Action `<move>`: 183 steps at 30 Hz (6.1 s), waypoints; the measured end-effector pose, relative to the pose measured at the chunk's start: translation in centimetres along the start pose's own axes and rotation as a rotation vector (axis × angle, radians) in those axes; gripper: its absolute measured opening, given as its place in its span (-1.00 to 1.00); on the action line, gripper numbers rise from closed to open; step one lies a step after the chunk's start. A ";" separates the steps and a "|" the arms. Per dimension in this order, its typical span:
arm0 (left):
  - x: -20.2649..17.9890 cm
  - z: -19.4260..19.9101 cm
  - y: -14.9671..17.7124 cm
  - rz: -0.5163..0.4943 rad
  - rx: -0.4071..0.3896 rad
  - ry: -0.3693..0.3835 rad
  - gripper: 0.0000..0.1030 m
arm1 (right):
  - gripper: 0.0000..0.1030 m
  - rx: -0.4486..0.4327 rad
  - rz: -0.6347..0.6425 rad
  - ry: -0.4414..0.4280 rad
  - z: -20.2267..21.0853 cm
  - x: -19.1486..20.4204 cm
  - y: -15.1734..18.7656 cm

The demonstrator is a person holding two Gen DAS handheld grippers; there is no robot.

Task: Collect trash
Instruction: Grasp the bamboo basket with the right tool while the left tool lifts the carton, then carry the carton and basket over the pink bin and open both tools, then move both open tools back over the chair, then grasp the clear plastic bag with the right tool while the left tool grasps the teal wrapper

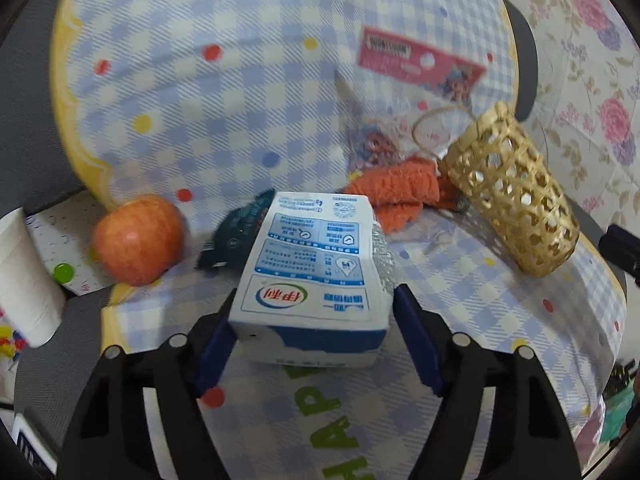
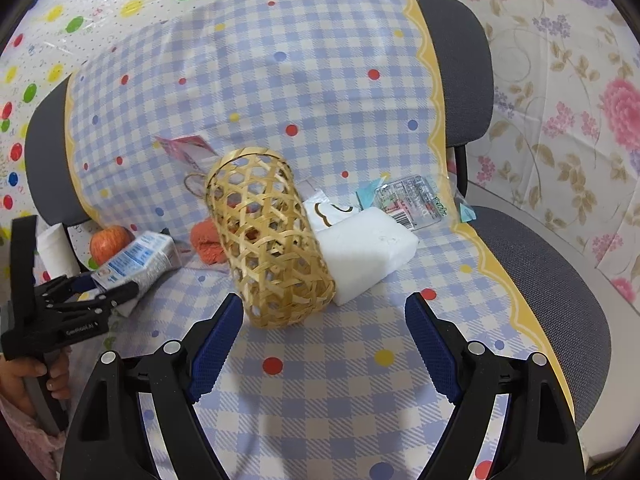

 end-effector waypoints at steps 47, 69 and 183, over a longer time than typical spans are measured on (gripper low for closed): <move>-5.6 8.4 3.8 0.034 -0.116 0.074 0.39 | 0.36 -0.144 -0.156 0.043 7.2 -4.6 0.8; -17.3 11.8 6.3 -0.170 -0.160 0.247 0.39 | 0.36 -0.178 -0.201 0.091 15.4 -7.6 7.4; 4.4 2.0 1.6 0.144 -0.037 -0.088 0.60 | -0.96 0.005 0.217 -0.036 -2.9 9.5 -2.5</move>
Point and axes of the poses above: each gripper's, at about its wrist camera, not at the fingertips, and z roughly against the way its jaws point, x to its left, y to its underside, the point moved 5 cm from there along -z, roughly the way its jaws point, and after that the axes turned 6 degrees about x, right-handed, at the moved point
